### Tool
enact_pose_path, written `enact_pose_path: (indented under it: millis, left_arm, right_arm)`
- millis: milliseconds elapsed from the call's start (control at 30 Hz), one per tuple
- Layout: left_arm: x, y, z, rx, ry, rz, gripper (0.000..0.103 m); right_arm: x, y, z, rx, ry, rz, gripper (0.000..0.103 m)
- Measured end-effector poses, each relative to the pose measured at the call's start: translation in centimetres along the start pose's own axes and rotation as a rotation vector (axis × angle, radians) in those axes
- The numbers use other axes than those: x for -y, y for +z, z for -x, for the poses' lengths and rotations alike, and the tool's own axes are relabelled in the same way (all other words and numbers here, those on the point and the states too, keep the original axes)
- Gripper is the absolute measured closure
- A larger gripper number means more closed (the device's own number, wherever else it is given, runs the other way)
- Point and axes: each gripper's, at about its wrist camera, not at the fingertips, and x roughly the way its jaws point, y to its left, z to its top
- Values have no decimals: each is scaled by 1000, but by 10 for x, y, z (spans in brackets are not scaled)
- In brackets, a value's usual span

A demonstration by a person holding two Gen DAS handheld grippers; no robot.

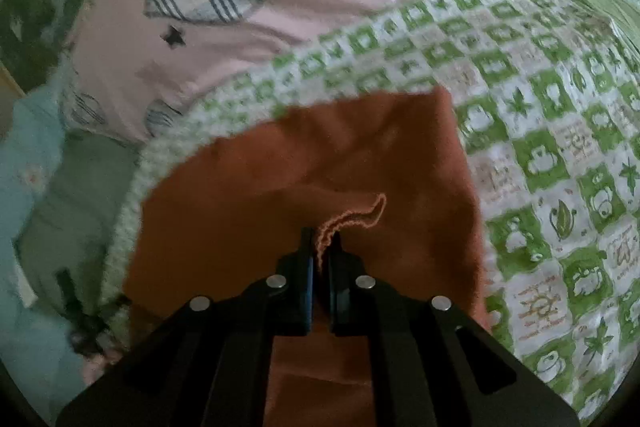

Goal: Fold small clothes

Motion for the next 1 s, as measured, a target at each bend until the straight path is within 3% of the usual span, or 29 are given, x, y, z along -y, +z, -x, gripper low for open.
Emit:
enact_pose_path:
  millis: [233, 333, 467, 533, 633, 700, 767, 800, 867, 1000]
  left_arm:
    - [-9, -6, 6, 16, -18, -8, 57]
    - [-13, -8, 5, 19, -29, 26, 56]
    - [-10, -9, 5, 23, -16, 6, 56]
    - [-11, -10, 5, 21, -19, 6, 56]
    - [-11, -9, 5, 21, -15, 3, 56]
    - [-10, -9, 5, 22, -1, -7, 55]
    - [-11, -9, 5, 20, -3, -7, 55]
    - [-12, -9, 5, 17, -8, -4, 55]
    - [-15, -8, 8, 4, -24, -4, 55]
    - [-18, -17, 25, -6, -23, -51, 57]
  right_arm:
    - [-14, 9, 42, 213, 47, 52, 97]
    - [-15, 7, 24, 160, -17, 92, 97]
    - [12, -7, -18, -65, -177, 32, 95]
    - [19, -11, -9, -32, -182, -28, 94]
    - [1, -10, 13, 62, -153, 11, 94]
    - [-15, -8, 13, 57, -62, 57, 86]
    - [-22, -10, -6, -36, -25, 91, 45]
    - [-21, -15, -21, -101, -63, 105, 41]
    - [-12, -23, -35, -159, -119, 103, 42]
    - [-3, -31, 15, -89, -86, 59, 42]
